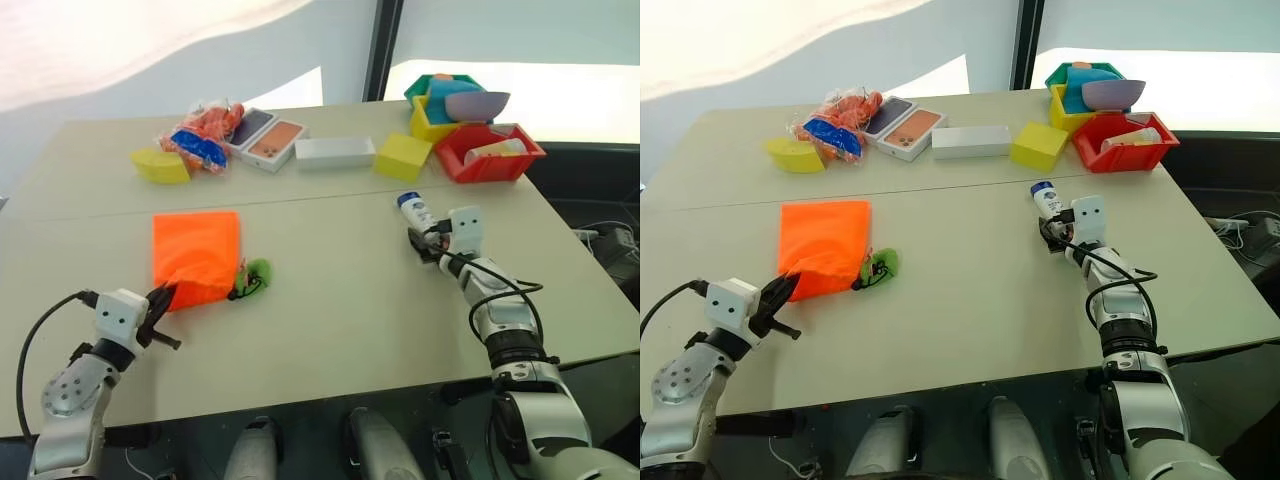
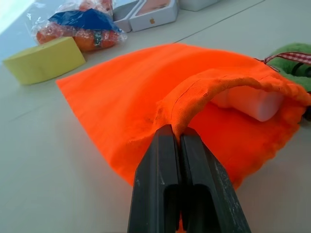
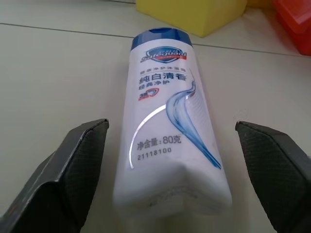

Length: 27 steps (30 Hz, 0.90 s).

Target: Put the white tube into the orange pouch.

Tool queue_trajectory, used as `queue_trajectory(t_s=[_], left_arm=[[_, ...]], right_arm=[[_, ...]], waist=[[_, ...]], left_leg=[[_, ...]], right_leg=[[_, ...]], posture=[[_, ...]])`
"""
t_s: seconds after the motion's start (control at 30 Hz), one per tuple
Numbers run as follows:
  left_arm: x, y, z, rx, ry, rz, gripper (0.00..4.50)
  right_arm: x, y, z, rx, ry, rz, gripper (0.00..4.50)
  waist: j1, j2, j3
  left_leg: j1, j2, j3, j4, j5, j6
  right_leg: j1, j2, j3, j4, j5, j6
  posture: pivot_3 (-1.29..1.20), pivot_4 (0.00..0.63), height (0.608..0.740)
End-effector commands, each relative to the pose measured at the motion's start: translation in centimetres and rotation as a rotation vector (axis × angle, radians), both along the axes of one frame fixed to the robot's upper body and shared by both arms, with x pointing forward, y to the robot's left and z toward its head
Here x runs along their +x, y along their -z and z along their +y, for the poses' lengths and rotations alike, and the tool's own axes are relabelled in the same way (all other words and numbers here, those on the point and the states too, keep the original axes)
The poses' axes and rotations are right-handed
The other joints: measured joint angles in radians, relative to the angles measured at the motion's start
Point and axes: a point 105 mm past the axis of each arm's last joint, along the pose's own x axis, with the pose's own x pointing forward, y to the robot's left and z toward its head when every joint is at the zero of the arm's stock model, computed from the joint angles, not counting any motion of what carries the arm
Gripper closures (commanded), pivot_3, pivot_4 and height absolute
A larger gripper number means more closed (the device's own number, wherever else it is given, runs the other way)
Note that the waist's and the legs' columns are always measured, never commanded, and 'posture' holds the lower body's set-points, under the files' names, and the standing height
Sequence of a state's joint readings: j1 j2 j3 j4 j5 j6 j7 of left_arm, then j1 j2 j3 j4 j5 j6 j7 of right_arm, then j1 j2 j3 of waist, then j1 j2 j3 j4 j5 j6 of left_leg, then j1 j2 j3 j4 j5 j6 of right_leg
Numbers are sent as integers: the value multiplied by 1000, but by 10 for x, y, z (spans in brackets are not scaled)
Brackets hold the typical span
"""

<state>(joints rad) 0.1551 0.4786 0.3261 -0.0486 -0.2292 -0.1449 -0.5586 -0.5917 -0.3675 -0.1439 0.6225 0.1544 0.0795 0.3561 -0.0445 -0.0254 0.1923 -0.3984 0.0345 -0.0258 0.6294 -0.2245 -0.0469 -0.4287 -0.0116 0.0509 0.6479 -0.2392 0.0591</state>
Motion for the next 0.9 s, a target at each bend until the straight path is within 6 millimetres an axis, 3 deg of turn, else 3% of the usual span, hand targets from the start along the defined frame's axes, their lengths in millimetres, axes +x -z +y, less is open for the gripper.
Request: queue_trajectory(t_s=[0.03,0.27,0.6,0.9], left_arm=[[-1,-11,-4,-5,7,-38,4500],[0,-15,-6,-23,14,-35,4500],[5,-21,-10,-55,27,-24,4500],[9,-35,-10,-158,18,-18,4500]], right_arm=[[5,-23,2,18,-6,-85,2360],[2,-27,10,25,-30,-111,2360],[-15,-41,51,-6,-209,-183,2360],[-89,-38,151,-98,-783,-169,2360]], waist=[[0,0,0],[-1,0,0],[0,0,0],[0,0,0]], left_leg=[[0,0,0,0,0,0],[0,0,0,0,0,0],[0,0,0,0,0,0],[0,1,0,-1,0,0]], right_leg=[[0,0,0,0,0,0],[0,0,0,0,0,0],[0,0,0,0,0,0],[0,0,0,0,-2,3]], posture=[[0,150,740],[0,150,740],[0,150,740],[0,150,740]])
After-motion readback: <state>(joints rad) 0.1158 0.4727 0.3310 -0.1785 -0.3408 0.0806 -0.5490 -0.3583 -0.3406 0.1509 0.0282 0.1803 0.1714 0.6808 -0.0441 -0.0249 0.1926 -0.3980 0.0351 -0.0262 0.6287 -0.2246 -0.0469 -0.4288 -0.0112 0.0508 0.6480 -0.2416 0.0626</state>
